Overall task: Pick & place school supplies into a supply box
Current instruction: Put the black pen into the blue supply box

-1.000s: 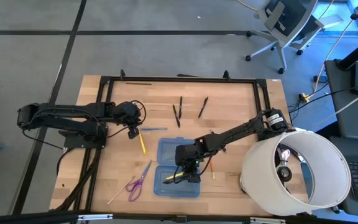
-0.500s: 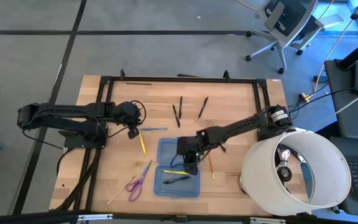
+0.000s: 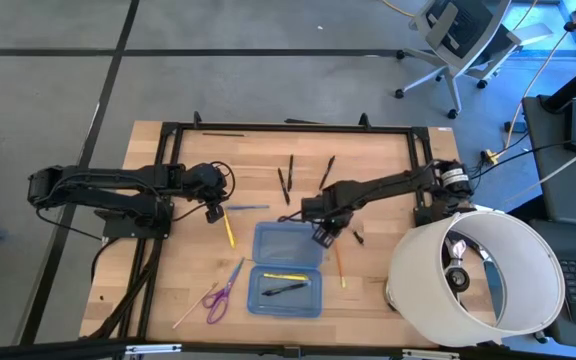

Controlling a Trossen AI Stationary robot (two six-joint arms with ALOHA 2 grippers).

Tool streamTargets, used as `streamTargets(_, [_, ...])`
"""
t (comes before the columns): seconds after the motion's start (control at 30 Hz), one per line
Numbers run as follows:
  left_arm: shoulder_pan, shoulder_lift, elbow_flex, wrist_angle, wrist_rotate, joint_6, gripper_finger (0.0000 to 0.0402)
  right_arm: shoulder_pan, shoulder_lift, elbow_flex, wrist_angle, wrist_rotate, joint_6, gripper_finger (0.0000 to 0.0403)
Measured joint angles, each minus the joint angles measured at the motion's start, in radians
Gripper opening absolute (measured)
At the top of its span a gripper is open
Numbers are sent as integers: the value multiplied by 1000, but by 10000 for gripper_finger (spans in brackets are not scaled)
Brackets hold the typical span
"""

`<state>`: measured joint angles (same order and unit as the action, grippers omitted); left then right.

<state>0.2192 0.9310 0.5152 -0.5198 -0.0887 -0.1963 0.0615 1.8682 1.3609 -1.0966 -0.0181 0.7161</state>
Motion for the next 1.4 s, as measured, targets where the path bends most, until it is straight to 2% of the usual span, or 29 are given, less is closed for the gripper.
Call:
streamTargets(0.17, [0, 0, 0, 0, 0, 0, 75, -1, -3, -12, -16, 44, 15, 120])
streamTargets(0.33, [0, 0, 0, -1, 0, 0, 75, -4, -3, -95, -15, 42, 52, 120])
streamTargets(0.5, [0, 0, 0, -3, 0, 0, 75, -3, -3, -169, 17, -15, 92, 120])
streamTargets(0.73, [0, 0, 0, -2, 0, 0, 75, -3, -2, -237, 45, -23, 118, 120])
streamTargets(0.93, [0, 0, 0, -2, 0, 0, 75, -2, -9, -293, 140, -85, 117, 120])
streamTargets(1.4, [0, 0, 0, 0, -7, 0, 75, 53, -7, -305, 157, -1, 121, 120])
